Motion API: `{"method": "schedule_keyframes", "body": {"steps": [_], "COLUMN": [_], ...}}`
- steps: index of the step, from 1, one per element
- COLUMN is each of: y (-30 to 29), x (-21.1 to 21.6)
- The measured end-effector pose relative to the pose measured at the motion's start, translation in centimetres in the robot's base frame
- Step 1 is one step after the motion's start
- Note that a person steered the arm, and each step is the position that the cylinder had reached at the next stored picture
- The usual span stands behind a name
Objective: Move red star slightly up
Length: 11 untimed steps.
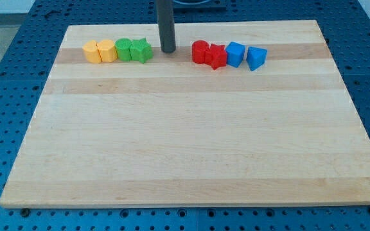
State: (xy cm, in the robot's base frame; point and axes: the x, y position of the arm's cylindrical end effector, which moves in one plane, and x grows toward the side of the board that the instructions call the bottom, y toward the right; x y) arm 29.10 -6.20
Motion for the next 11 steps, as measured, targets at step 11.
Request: {"method": "schedule_keyframes", "body": {"steps": [11], "y": [8.5], "x": [4.5]}}
